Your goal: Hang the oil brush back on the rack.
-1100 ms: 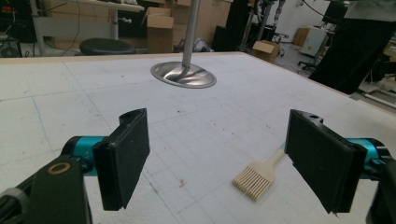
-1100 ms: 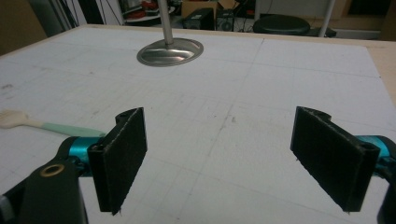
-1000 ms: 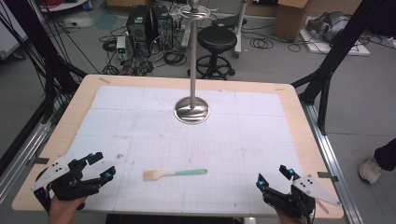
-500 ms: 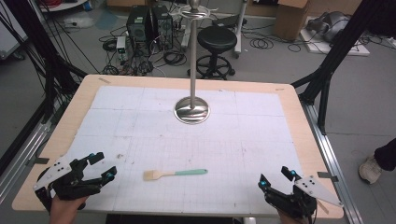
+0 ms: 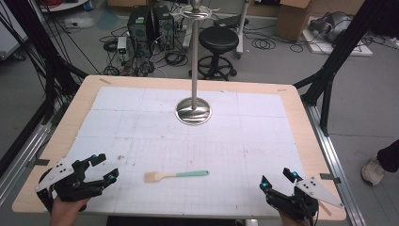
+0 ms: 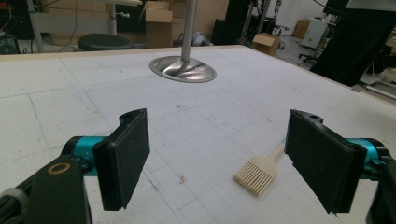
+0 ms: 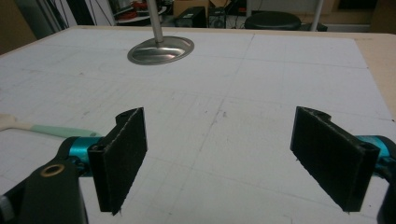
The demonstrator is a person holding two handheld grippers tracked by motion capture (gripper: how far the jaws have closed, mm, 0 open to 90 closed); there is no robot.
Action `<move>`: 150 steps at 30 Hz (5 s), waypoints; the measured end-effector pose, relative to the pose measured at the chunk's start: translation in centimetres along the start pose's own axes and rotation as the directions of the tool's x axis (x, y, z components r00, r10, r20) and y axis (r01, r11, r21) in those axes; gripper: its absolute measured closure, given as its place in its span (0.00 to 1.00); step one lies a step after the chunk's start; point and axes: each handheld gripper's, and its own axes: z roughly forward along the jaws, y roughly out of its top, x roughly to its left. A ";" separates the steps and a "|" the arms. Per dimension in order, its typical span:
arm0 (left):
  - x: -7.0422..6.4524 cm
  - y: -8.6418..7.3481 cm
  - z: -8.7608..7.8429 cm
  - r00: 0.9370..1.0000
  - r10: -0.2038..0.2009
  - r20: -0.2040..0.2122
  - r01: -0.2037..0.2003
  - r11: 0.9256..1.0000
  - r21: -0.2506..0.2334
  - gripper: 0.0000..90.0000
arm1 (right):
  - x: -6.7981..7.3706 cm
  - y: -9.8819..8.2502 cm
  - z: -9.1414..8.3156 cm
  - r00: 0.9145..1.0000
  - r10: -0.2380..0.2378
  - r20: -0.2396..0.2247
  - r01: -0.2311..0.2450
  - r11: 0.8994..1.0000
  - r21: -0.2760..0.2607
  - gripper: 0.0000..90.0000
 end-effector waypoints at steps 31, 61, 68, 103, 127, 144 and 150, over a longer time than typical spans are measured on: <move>-4.6 2.2 12.8 0.941 0.105 0.322 -0.209 0.928 0.307 0.41 | -0.1 -0.1 0.2 0.999 0.014 -0.045 -0.014 1.000 0.006 0.20; -5.4 -0.1 17.9 0.870 0.153 0.469 -0.401 0.771 0.494 0.76 | 0.0 -0.1 0.4 0.998 0.021 -0.056 -0.020 1.000 0.013 0.20; -5.6 -0.1 17.9 0.869 0.126 0.479 -0.392 0.767 0.508 0.88 | -0.1 -0.1 0.3 0.998 0.021 -0.057 -0.021 1.000 0.013 0.20; -4.8 2.9 14.3 0.896 -0.003 0.444 -0.154 0.936 0.317 0.91 | -0.2 -0.1 0.1 0.996 0.052 -0.077 -0.052 0.999 -0.002 0.20; -5.6 4.8 11.1 0.837 -0.071 0.543 0.015 0.994 0.107 0.91 | 3.1 1.2 2.4 0.934 -0.031 -0.357 0.022 0.999 -0.029 0.20; -6.9 5.1 10.1 0.762 -0.044 0.646 0.052 0.999 0.007 0.91 | 9.0 6.0 5.2 0.690 -0.183 -0.700 0.090 0.982 -0.168 0.32; -7.3 5.3 10.0 0.743 -0.022 0.669 0.036 0.999 -0.007 0.91 | 10.9 7.0 6.5 0.617 -0.223 -0.754 0.129 0.975 -0.183 0.46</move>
